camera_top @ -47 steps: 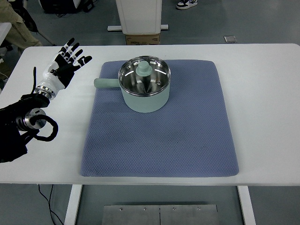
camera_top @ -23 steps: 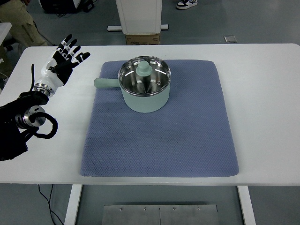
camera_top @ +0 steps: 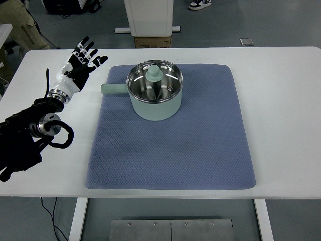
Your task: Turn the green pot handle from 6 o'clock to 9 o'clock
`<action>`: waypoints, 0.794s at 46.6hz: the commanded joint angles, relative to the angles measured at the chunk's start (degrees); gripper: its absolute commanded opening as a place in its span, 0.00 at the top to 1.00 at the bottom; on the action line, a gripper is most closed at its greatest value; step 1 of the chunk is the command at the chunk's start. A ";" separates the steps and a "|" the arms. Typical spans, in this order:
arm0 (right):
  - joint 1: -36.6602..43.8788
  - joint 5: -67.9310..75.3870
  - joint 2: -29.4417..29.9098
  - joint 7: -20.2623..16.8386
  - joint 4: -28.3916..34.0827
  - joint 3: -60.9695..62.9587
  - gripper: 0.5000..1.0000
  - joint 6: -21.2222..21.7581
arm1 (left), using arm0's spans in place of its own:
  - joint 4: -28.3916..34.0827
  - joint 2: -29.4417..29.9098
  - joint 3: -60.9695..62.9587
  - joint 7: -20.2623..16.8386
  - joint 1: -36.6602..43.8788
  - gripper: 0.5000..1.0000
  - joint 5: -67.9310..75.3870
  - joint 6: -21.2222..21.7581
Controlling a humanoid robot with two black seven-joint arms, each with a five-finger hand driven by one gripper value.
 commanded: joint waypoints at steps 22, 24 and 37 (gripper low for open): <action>0.00 0.00 0.00 0.00 -0.01 -0.02 0.00 0.00 | 1.51 -2.64 0.01 -0.11 0.00 0.00 -0.04 0.00; 0.00 0.00 0.00 0.00 -0.01 -0.02 0.00 0.00 | 1.51 -2.64 -0.07 -0.11 0.00 0.00 -0.04 0.00; 0.09 0.00 0.00 0.00 -0.01 -0.02 0.00 0.00 | 1.51 -2.81 -0.07 -0.11 -0.09 0.00 0.05 0.09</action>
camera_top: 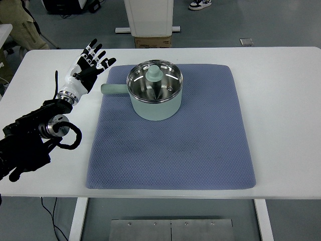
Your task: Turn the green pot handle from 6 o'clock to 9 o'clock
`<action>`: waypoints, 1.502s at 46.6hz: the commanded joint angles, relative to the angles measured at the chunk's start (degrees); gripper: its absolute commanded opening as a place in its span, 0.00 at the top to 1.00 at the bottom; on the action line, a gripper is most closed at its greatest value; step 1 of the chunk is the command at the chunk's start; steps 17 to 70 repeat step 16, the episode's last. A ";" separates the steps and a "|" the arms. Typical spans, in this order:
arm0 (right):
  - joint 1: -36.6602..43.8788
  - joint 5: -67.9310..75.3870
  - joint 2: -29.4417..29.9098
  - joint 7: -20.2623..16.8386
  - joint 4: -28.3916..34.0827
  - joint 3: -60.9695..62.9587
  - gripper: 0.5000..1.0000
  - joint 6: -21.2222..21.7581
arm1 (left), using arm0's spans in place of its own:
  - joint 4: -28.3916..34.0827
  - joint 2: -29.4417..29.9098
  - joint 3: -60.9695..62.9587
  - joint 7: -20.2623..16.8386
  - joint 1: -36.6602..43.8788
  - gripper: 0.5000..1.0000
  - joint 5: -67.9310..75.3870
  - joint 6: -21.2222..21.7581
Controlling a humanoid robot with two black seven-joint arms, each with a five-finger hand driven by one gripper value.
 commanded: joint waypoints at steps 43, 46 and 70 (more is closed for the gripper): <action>-0.07 -0.27 0.00 0.00 0.00 0.00 0.00 0.00 | -0.01 0.06 0.07 -0.01 -0.05 0.00 0.01 0.03; -0.07 -0.27 0.00 0.00 0.00 0.00 0.00 0.00 | -0.01 0.06 0.07 -0.01 -0.05 0.00 0.01 0.03; -0.07 -0.27 0.00 0.00 0.00 0.00 0.00 0.00 | -0.01 0.06 0.07 -0.01 -0.05 0.00 0.01 0.03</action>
